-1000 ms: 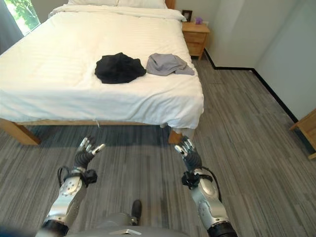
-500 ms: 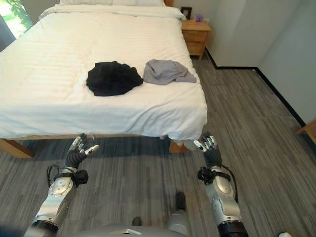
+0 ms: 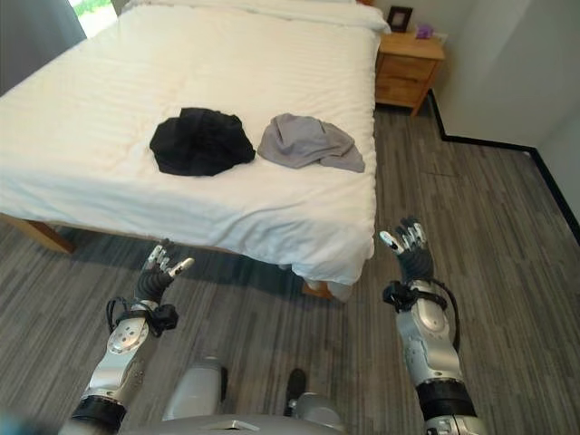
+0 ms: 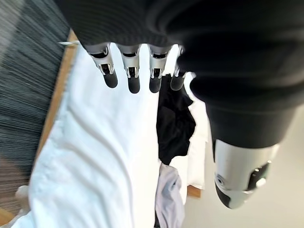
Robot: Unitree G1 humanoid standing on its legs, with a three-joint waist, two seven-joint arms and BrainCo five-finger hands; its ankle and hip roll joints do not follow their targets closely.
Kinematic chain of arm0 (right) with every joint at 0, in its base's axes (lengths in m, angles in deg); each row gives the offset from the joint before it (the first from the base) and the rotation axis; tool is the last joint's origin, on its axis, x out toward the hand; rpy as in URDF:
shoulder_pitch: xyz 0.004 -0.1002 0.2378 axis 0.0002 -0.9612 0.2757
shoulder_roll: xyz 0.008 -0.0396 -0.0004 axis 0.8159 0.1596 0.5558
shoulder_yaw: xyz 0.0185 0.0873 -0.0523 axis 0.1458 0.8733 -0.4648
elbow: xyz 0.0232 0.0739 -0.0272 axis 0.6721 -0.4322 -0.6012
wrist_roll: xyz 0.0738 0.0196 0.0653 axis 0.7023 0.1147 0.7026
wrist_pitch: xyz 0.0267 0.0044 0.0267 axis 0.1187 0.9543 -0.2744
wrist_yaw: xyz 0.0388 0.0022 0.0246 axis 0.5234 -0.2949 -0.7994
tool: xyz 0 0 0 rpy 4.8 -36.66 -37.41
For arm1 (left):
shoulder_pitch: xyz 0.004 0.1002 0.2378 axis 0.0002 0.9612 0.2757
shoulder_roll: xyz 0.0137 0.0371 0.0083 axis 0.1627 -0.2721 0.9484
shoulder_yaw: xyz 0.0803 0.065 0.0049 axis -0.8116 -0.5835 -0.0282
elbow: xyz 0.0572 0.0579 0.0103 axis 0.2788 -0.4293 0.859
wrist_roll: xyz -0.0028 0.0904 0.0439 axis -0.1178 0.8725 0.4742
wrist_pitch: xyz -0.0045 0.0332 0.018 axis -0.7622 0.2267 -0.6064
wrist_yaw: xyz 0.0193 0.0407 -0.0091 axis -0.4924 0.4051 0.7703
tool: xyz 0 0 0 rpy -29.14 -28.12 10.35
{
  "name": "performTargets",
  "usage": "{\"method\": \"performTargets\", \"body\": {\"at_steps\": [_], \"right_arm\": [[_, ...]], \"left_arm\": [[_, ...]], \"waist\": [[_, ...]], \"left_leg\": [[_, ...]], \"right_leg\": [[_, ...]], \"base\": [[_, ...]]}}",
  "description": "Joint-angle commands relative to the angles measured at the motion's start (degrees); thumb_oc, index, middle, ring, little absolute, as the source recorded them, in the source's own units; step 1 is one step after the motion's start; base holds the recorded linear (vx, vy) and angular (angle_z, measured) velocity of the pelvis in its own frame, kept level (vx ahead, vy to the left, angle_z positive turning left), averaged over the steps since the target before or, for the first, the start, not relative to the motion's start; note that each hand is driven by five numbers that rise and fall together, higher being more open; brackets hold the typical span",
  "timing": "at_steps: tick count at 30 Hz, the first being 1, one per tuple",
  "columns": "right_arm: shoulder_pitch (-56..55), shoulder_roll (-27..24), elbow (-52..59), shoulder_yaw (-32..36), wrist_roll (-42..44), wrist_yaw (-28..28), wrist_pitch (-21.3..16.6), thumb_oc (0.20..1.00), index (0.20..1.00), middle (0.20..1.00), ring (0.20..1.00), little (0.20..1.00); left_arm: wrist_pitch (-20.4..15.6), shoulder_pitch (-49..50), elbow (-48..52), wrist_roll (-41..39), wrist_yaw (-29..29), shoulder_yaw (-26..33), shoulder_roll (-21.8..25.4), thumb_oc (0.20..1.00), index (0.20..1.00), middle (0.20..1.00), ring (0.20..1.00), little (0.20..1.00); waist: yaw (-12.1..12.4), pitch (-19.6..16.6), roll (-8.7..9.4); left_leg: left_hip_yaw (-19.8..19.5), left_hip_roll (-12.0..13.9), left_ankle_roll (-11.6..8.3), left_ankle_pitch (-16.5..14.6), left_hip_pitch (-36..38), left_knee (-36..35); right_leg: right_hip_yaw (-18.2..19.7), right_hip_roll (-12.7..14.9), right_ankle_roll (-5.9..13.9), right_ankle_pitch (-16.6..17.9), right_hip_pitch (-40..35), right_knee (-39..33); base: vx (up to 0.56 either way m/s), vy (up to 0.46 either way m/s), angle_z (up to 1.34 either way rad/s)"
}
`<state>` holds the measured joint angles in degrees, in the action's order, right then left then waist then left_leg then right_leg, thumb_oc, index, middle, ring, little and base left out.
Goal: Pick up bed clothes into laundry basket.
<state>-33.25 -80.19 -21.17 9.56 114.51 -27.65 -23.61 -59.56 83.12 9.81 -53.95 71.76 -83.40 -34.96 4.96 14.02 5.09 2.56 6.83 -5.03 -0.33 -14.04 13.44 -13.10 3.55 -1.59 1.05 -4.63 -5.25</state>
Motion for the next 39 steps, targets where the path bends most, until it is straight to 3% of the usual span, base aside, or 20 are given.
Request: {"method": "performTargets", "body": {"at_steps": [1,3,5,7,8,9,10,11,12,13,14,15,16,17,19,23,24,27,32,39], "right_arm": [[0.24,-2.89,4.31,0.4,-1.8,-0.47,-2.17,1.0,1.0,1.0,1.0,1.0],[0.95,-3.09,4.97,-0.21,-5.17,-0.87,-0.71,1.0,1.0,1.0,1.0,1.0],[1.73,-3.82,3.62,-0.95,-9.41,-1.26,0.19,1.0,1.0,1.0,1.0,1.0],[3.78,-4.97,1.11,-0.79,-13.29,-0.22,1.09,1.0,1.0,1.0,1.0,1.0],[3.89,-4.98,1.03,-0.79,-13.29,-0.22,1.06,1.0,1.0,1.0,1.0,1.0],[7.07,-6.55,-1.9,-1.58,-14.71,0.88,2.64,1.0,1.0,1.0,1.0,1.0],[10.53,-11.85,-3.99,-2.74,-18.24,-0.03,4.06,1.0,1.0,1.0,1.0,1.0],[10.65,-11.94,-4.07,-2.81,-18.23,-0.03,4.05,1.0,1.0,1.0,1.0,1.0],[14.61,-17.53,-6.48,-3.26,-20.81,-0.47,4.4,1.0,1.0,1.0,1.0,1.0],[14.83,-17.6,-6.65,-3.37,-20.76,-0.49,4.31,1.0,1.0,1.0,1.0,1.0],[21.22,-23.75,-10.69,-5.66,-22.54,-0.38,5.44,1.0,1.0,1.0,1.0,1.0],[21.51,-23.81,-10.87,-5.85,-22.49,-0.39,5.37,1.0,1.0,1.0,1.0,1.0],[25.92,-28.7,-17.33,-8.88,-23.5,-0.68,5.76,1.0,1.0,1.0,1.0,1.0],[26.3,-28.75,-17.59,-9.16,-23.43,-0.7,5.64,1.0,1.0,1.0,1.0,1.0],[33.22,-36.16,-26.92,-11.55,-26.24,-0.31,7.68,1.0,1.0,1.0,1.0,1.0],[49.41,-39.39,-41.76,-21.63,-26.82,-0.3,7.74,1.0,1.0,1.0,1.0,1.0],[56.78,-39.48,-49.04,-26.98,-29.85,0.21,8.06,1.0,1.0,1.0,1.0,1.0],[64.52,-38.95,-56.0,-31.68,-30.96,1.46,8.48,1.0,1.0,1.0,1.0,1.0],[68.58,-36.66,-59.83,-31.81,-28.68,4.35,8.45,1.0,1.0,1.0,1.0,1.0],[67.43,-32.72,-62.84,-32.88,-30.93,3.53,9.5,1.0,1.0,1.0,1.0,1.0]], "left_arm": [[-1.94,0.46,4.67,-0.36,-1.2,-1.32,3.26,1.0,1.0,1.0,1.0,1.0],[-1.5,0.91,5.58,0.93,-2.44,-2.31,3.8,1.0,1.0,1.0,1.0,1.0],[-1.45,0.91,5.5,2.88,-3.96,-3.86,4.23,1.0,1.0,1.0,1.0,1.0],[-1.23,0.25,5.63,3.25,-5.46,-5.68,4.93,1.0,1.0,1.0,1.0,1.0],[-1.24,0.16,5.6,3.24,-5.47,-5.67,4.91,1.0,1.0,1.0,1.0,1.0],[-0.83,-0.86,6.52,3.57,-5.95,-7.39,6.23,1.0,1.0,1.0,1.0,1.0],[-0.65,-0.78,6.9,3.17,-7.39,-8.91,7.34,1.0,1.0,1.0,1.0,1.0],[-0.66,-0.81,6.88,3.16,-7.41,-8.86,7.25,1.0,1.0,1.0,1.0,1.0],[-0.97,-0.2,8.2,3.06,-8.45,-9.55,8.65,1.0,1.0,1.0,1.0,1.0],[-0.96,-0.24,8.21,3.06,-8.46,-9.47,8.58,1.0,1.0,1.0,1.0,1.0],[-1.11,0.82,8.65,2.07,-9.07,-10.63,9.42,1.0,1.0,1.0,1.0,1.0],[-1.1,0.79,8.65,2.07,-9.08,-10.53,9.34,1.0,1.0,1.0,1.0,1.0],[-1.27,1.26,7.82,1.63,-9.27,-11.73,9.71,1.0,1.0,1.0,1.0,1.0],[-1.28,1.21,7.79,1.64,-9.27,-11.62,9.61,1.0,1.0,1.0,1.0,1.0],[-1.11,2.33,8.43,1.46,-9.9,-12.5,10.28,1.0,1.0,1.0,1.0,1.0],[-1.13,4.73,9.97,-1.55,-10.06,-12.37,10.67,1.0,1.0,1.0,1.0,1.0],[-0.83,5.99,10.78,-2.72,-9.93,-12.65,11.41,1.0,1.0,1.0,1.0,1.0],[-0.78,5.32,11.13,-3.59,-9.69,-13.47,12.97,1.0,1.0,1.0,1.0,1.0],[-1.2,4.74,13.34,-3.97,-7.72,-13.49,14.01,1.0,1.0,1.0,1.0,1.0],[-0.94,2.59,14.86,-4.24,-5.49,-14.3,12.36,1.0,1.0,1.0,1.0,1.0]], "waist": [[1.69,-3.02,-1.59],[1.7,-5.17,-1.86],[1.58,-6.29,-1.44],[1.79,-6.24,-0.54],[1.97,-6.39,-0.55],[0.98,-5.36,-1.26],[0.04,-4.49,-1.62],[-0.01,-4.4,-1.67],[-0.51,-3.69,-1.64],[-0.59,-3.69,-1.78],[-0.91,-3.05,-1.01],[-1.02,-3.05,-1.11],[-1.45,-2.32,-0.04],[-1.54,-2.31,-0.09],[-0.75,-2.26,1.22],[0.43,-1.7,0.79],[1.65,-1.15,0.45],[2.73,0.37,-0.63],[4.11,3.35,-2.51],[5.3,8.5,-4.42]], "left_leg": [[-1.49,-2.61,-1.04,10.62,0.01,-8.98],[0.05,-4.03,0.08,8.58,2.32,-10.35],[0.26,-5.57,1.77,6.23,3.4,-9.12],[2.75,-7.1,4.1,3.41,6.68,-10.77],[2.96,-7.05,4.17,3.6,6.48,-10.88],[3.22,-7.14,5.35,3.07,9.8,-12.99],[2.05,-6.95,5.78,2.56,12.67,-14.84],[2.04,-6.96,5.74,2.58,12.83,-15.02],[0.87,-6.87,5.54,2.23,15.18,-16.65],[0.84,-6.76,5.52,2.38,15.08,-16.71],[-1.24,-6.71,4.96,1.51,17.0,-17.8],[-1.26,-6.64,4.95,1.65,16.89,-17.84],[-3.75,-7.06,4.77,0.66,18.08,-18.35],[-3.71,-7.07,4.76,0.79,17.97,-18.36],[-6.88,-7.85,4.69,0.03,17.99,-18.42],[-8.38,-7.99,4.45,0.62,16.35,-18.44],[-9.04,-8.07,4.2,1.34,14.51,-18.44],[-10.66,-8.05,3.47,2.78,10.1,-18.44],[-12.28,-8.15,2.59,4.46,4.56,-18.44],[-12.46,-7.93,1.53,6.33,-1.62,-18.44]], "right_leg": [[3.0,3.78,6.85,-2.5,-5.11,1.21],[2.4,4.17,8.06,-3.93,-6.87,1.96],[1.45,6.67,9.77,-4.09,-7.38,4.21],[0.82,11.7,11.54,1.9,-3.38,14.72],[1.1,11.71,11.56,2.03,-2.94,14.82],[1.89,12.74,11.62,6.27,1.01,24.01],[3.64,11.61,10.79,6.49,5.2,28.61],[3.66,11.64,10.77,6.27,5.25,28.89],[3.81,10.96,10.58,5.43,8.06,26.61],[3.72,10.83,10.51,5.67,8.05,26.36],[5.21,8.99,10.71,4.74,9.38,18.74],[5.14,8.9,10.67,5.04,9.34,18.4],[10.32,5.4,10.95,4.07,10.17,9.83],[10.35,5.39,10.94,4.34,10.19,9.59],[12.72,4.8,11.51,4.24,8.72,5.83],[11.22,5.03,11.09,5.6,8.45,4.41],[10.11,5.02,10.81,5.85,8.55,3.07],[8.48,4.95,10.4,6.0,10.58,1.78],[7.21,4.14,9.91,6.74,14.71,0.44],[7.37,2.93,9.63,7.68,20.67,0.25]], "base": [[0.5,0.102,0.55],[0.5,0.161,0.32],[0.36,0.205,-0.08],[0.26,0.215,-0.34],[0.2,0.285,-0.38],[0.34,0.301,-0.25],[0.35,0.291,-0.15],[0.4,0.117,0.05],[0.18,-0.005,0.43],[0.38,-0.048,0.55],[0.19,-0.047,0.65],[0.37,-0.095,0.44],[0.16,-0.048,0.36],[0.26,-0.066,0.51],[0.19,-0.065,0.79],[0.05,-0.075,0.78],[0.01,-0.066,0.03],[-0.08,-0.084,0.18],[-0.04,-0.056,0.29],[-0.05,-0.045,0.0]]}}
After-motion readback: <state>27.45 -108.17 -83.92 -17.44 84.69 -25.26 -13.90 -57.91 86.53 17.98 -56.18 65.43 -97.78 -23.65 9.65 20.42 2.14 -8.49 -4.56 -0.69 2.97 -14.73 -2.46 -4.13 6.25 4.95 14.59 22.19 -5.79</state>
